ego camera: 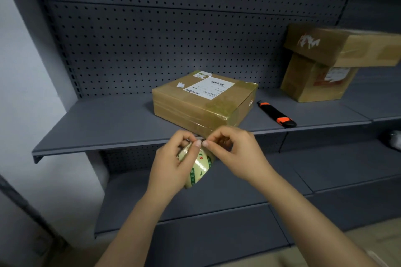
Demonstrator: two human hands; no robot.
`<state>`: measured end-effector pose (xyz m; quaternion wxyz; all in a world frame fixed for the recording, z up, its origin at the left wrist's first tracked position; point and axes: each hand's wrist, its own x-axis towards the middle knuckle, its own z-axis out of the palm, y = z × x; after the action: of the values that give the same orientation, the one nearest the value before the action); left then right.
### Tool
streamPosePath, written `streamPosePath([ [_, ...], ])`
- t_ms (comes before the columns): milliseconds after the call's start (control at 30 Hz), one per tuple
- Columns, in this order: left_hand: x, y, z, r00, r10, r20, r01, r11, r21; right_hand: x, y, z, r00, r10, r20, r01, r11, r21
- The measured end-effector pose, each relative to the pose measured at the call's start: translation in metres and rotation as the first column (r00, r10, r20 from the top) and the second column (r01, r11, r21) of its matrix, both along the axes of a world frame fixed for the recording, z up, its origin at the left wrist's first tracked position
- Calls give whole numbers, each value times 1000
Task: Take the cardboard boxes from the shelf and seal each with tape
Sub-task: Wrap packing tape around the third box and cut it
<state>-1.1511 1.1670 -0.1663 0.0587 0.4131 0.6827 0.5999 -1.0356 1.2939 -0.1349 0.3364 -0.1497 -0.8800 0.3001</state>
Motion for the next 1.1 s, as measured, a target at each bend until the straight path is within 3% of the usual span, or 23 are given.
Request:
streamPosePath([
  [167,2,-4,-14,999,-2,-43,-1,999,-50,10,-20,-11,996,-87,33,87,996,-16],
  [367,7,1,-20,994,-5,107,12,998,-67,21,-29,-20,982,-171,79,177,982,-71],
  [567,11,3,-32,938,-343,54,339,938,71,29,-30,-21,948,-317,30,318,946,-62],
  [700,14,0,-38,892,-448,60,444,893,66,35,-25,-20,931,-366,-12,363,926,-106],
  [933,10,6,-31,933,-284,-220,282,958,-44,39,-10,-30,954,-298,-31,286,937,-202],
  [1100,5,18,-7,853,-86,-515,-10,984,-180,31,1,-36,920,-334,-204,259,911,-321],
])
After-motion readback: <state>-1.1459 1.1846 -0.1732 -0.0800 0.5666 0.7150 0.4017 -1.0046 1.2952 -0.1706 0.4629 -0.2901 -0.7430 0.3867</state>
